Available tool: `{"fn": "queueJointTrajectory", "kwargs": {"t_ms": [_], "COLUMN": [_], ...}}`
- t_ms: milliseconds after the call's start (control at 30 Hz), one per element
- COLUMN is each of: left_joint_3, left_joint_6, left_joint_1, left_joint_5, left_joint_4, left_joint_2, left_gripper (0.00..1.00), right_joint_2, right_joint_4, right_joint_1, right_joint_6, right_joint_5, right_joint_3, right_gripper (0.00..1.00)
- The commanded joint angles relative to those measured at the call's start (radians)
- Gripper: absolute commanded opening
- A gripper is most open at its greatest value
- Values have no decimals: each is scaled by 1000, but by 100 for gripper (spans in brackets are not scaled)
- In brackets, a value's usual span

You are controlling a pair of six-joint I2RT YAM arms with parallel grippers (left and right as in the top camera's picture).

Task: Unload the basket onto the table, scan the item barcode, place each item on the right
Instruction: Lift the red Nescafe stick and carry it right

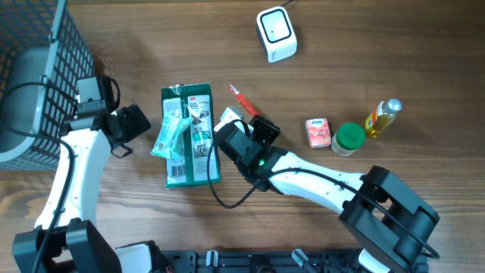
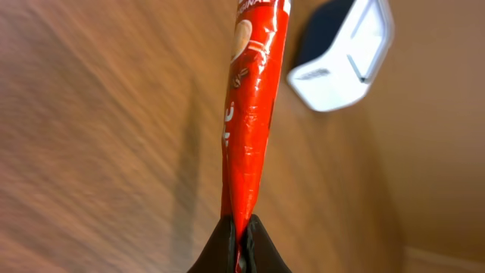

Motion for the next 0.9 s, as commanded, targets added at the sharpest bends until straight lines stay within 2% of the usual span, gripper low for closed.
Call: {"fn": "queueJointTrajectory", "kwargs": {"t_ms": [0, 133, 233, 467, 733, 800, 867], "left_joint_3": [13, 13, 13, 13, 13, 13, 13], "left_joint_6": [1, 2, 2, 2, 2, 1, 1], "left_joint_1": [5, 5, 5, 5, 5, 5, 5], "left_joint_5": [1, 1, 1, 1, 1, 1, 1], "left_joint_4": [2, 2, 2, 2, 2, 2, 2], "left_joint_2": [-12, -12, -12, -12, -12, -12, -12], "left_gripper": [100, 100, 100, 100, 100, 100, 100], "right_joint_2": [-14, -14, -14, 51, 100, 100, 100], "right_joint_4": [9, 50, 18, -20, -64, -64, -64], "right_joint_1": [5, 6, 6, 6, 37, 61, 83], "right_joint_6": [3, -2, -62, -77, -158, -174, -182], "right_joint_5": [136, 210, 19, -36, -27, -27, -27], "right_joint_3": [2, 2, -14, -51, -51, -51, -51], "right_gripper": [4, 4, 4, 4, 5, 9, 18]}}
